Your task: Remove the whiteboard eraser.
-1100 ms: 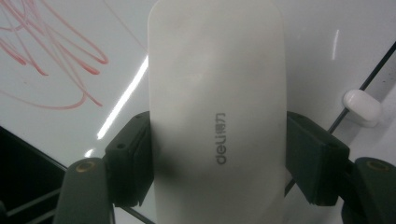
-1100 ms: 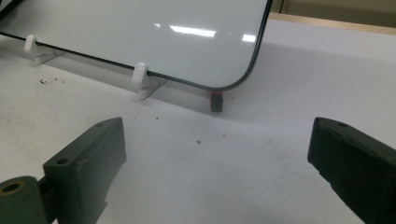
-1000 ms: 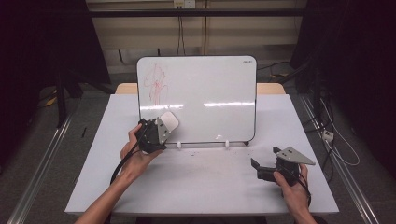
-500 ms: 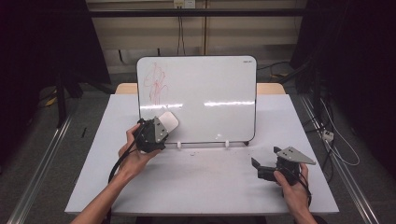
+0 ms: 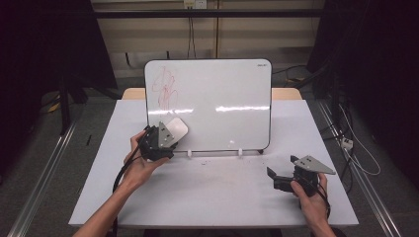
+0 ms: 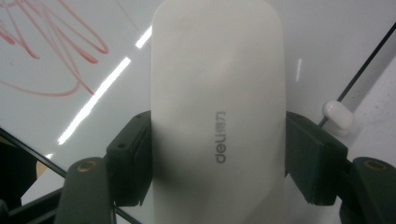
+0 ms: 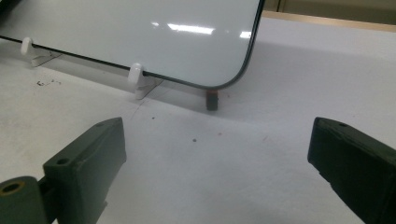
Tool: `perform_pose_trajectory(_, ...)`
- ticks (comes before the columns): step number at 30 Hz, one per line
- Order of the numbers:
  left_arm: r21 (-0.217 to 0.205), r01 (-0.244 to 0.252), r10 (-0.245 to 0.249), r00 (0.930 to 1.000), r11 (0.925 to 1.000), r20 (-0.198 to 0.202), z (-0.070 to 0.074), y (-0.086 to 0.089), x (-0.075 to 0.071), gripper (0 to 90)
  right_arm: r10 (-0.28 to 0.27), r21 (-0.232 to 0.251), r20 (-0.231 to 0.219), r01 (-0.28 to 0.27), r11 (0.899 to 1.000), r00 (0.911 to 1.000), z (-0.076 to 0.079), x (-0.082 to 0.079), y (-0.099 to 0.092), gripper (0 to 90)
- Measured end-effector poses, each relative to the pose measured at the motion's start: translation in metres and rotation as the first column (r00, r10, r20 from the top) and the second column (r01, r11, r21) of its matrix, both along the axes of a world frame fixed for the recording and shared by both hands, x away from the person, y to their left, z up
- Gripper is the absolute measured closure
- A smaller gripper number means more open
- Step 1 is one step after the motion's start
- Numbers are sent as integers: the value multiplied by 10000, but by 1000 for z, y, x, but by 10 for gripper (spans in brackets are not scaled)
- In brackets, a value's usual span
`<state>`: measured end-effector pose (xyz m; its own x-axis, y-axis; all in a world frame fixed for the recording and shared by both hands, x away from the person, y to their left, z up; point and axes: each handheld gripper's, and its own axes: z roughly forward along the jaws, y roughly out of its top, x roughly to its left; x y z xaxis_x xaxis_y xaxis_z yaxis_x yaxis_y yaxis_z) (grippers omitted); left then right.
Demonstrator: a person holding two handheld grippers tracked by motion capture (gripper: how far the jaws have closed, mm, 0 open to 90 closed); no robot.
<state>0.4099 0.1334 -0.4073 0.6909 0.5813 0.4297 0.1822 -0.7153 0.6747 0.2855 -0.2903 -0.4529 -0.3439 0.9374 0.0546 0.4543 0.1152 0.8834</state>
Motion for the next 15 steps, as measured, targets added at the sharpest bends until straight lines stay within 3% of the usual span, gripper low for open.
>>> perform_pose_trajectory(6, -168, 60, -63, 9999, 9998, -141, 1, 2, -2, 313, 7, -18, 17, -7, 10000, 10000, 0, -2, 0, 44)
perform_pose_trajectory(9, -621, 274, -262, 9995, 9977, 197, 14, 2, -11, 313, 51, -10, 59, -51, 10000, 10000, 1, -3, 0, 44)
perform_pose_trajectory(15, -760, 111, -87, 9994, 9970, 320, 15, 4, -12, 313, 68, 14, 115, -68, 10000, 9999, 1, -4, -1, 44)
